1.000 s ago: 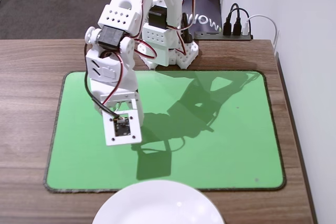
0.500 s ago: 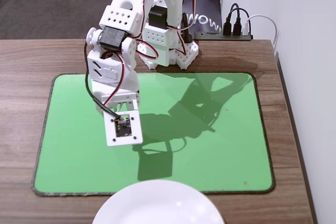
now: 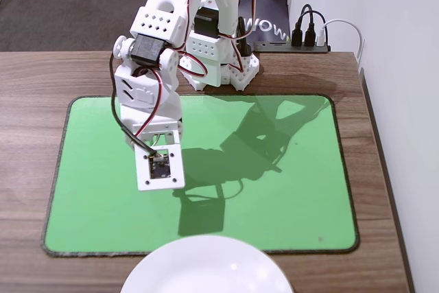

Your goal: Grasp a lego block and put it on the plate.

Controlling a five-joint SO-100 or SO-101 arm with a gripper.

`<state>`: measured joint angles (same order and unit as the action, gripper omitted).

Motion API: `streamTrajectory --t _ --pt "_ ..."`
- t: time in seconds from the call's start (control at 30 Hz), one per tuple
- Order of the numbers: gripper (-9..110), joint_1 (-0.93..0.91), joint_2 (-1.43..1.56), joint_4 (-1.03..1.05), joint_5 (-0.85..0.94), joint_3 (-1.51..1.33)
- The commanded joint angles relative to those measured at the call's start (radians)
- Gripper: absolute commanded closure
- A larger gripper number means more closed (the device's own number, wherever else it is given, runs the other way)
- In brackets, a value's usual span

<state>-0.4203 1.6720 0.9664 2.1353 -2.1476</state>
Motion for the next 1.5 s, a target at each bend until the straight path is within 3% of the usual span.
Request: streamTrajectory --t 0.0,0.43,0.93,1.47 --pt "97 0.008 0.032 -0.002 -0.017 0.006" --pt "97 0.094 0.106 0.011 -0.129 0.032" --pt "97 0.247 0.153 -0.08 -0.422 0.264" --pt "97 0.325 -0.035 -0.215 -0.666 0.554"
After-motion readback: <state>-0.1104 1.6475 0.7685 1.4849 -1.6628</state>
